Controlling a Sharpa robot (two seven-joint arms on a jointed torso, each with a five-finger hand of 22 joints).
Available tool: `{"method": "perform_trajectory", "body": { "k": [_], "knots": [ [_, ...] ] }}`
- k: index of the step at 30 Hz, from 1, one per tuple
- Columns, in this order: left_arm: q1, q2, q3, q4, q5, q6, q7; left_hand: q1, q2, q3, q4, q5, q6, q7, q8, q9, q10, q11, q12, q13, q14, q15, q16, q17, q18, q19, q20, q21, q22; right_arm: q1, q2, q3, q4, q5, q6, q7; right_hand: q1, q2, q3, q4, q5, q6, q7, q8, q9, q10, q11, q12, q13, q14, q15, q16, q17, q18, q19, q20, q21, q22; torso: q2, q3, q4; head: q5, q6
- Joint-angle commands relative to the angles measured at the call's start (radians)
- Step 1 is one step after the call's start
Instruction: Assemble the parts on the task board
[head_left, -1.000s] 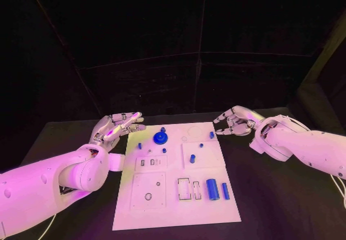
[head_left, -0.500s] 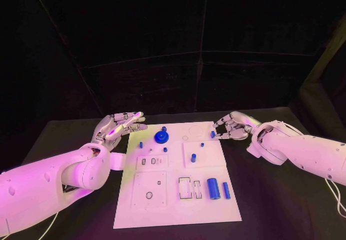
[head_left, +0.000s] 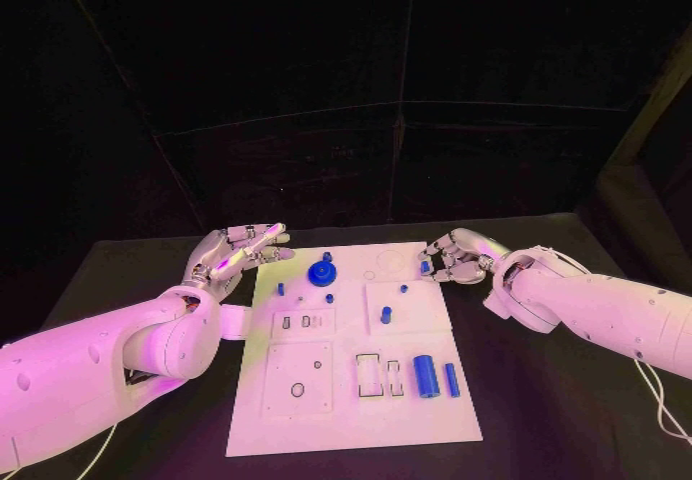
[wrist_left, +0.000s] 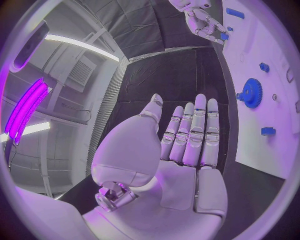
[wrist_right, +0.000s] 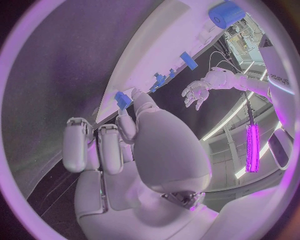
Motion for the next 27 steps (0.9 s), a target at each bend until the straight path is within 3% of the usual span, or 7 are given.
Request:
{"method": "perform_trajectory", "body": {
  "k": [1, 17, 27],
  "knots": [
    [0.001, 0.002, 0.001, 0.0, -0.005, 0.013, 0.011, 0.005, 0.008, 0.002, -0.006, 0.005, 0.002, 0.006, -0.006, -0.001, 0.001, 0.004, -0.004, -0.001, 0.003, 0.003, -0.004, 0.001, 0.015, 0.004, 0.001, -0.006, -0.001, 0.0, 0.004, 0.001, -0.006, -0.002, -0.027, 0.006, 0.002, 0.014, 0.001, -0.003, -0.001, 0.008, 0.0, 0.006, 0.001, 0.004, 0.002, 0.008, 0.003, 0.055, 0.003, 0.006, 0.018, 0.003, 0.008, 0.001, 0.005, 0.02, -0.001, -0.0009, 0.0006, 0.001, -0.001],
    [0.0, 0.0, 0.001, 0.0, -0.005, 0.013, 0.009, 0.005, 0.008, 0.002, -0.006, 0.005, 0.002, 0.006, -0.006, -0.001, 0.001, 0.004, -0.004, -0.001, 0.003, 0.003, -0.004, 0.001, 0.015, 0.004, 0.001, -0.006, -0.001, -0.001, 0.012, 0.001, -0.019, 0.005, -0.024, 0.001, 0.006, 0.047, 0.015, -0.01, -0.038, 0.053, -0.006, 0.028, 0.005, 0.013, -0.003, 0.029, 0.018, 0.059, 0.0, 0.015, 0.036, -0.002, 0.024, -0.002, 0.014, 0.041, -0.001, -0.0014, 0.0008, -0.001, -0.003],
    [0.0, -0.002, 0.001, 0.001, -0.005, 0.013, 0.008, 0.005, 0.008, 0.002, -0.006, 0.005, 0.002, 0.006, -0.006, -0.001, 0.001, 0.004, -0.004, -0.001, 0.003, 0.003, -0.004, 0.001, 0.015, 0.004, 0.001, -0.006, -0.001, -0.001, 0.014, 0.001, -0.023, 0.005, -0.014, -0.001, 0.012, 0.062, 0.032, -0.021, -0.057, 0.107, -0.022, 0.049, 0.009, 0.018, -0.015, 0.036, 0.024, 0.061, -0.009, 0.019, 0.044, -0.004, 0.033, -0.008, 0.02, 0.053, -0.001, -0.0014, 0.0, 0.0, -0.006]
  ]
}}
